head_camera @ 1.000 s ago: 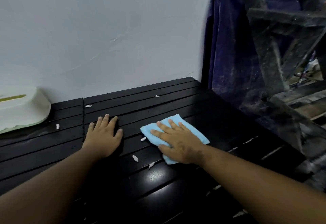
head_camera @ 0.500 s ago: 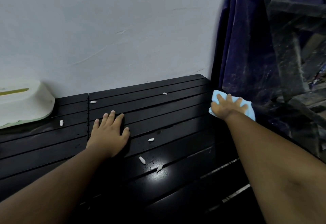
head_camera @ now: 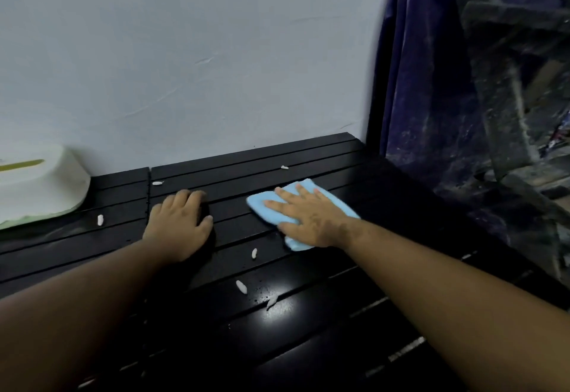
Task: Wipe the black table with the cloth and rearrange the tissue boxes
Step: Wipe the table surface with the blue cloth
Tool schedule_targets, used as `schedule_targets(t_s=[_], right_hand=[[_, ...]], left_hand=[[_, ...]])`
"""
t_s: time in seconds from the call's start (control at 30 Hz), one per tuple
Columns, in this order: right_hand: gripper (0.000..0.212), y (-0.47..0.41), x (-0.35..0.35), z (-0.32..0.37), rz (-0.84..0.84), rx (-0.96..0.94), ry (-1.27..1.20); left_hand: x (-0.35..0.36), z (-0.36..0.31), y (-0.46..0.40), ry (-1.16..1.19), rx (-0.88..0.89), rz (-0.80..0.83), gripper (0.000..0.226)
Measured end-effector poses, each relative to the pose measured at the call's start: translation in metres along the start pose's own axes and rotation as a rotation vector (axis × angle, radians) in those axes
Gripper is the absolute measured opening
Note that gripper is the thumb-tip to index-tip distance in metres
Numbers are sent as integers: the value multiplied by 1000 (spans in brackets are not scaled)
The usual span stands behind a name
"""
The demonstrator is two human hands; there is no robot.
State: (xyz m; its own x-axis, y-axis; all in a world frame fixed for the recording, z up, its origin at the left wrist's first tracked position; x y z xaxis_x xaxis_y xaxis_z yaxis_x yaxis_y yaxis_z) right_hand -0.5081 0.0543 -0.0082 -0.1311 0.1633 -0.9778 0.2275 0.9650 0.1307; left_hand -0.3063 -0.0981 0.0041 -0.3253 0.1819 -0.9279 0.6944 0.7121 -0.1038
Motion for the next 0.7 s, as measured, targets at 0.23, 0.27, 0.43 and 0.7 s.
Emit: schedule_targets(t_s=[0.23, 0.27, 0.43, 0.7], right_hand=[[56, 12, 24, -193, 79, 435, 97], [63, 10, 29, -212, 132, 595, 55], [60, -27, 20, -202, 178, 896, -77], [58, -93, -5, -21, 54, 228, -28]], left_hand=[[20, 21, -17, 35, -38, 41, 68], [22, 22, -17, 31, -36, 44, 69], [24, 21, -19, 7, -36, 53, 68], [21, 20, -17, 19, -52, 59, 76]])
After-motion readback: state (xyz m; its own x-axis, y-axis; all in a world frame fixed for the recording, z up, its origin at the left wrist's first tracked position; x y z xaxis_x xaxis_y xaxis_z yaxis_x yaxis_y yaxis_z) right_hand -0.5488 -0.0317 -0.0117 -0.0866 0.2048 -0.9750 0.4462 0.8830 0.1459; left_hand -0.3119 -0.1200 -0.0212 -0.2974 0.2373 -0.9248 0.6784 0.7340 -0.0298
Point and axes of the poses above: each hand's wrist, its own y-axis away from the middle knuckle, its own x-axis out of the palm, z = x × y, the point moved 7 cm from there along -y, towards the middle knuckle, and after that the axes turned 13 degrees about y, right-handed, at the moved point
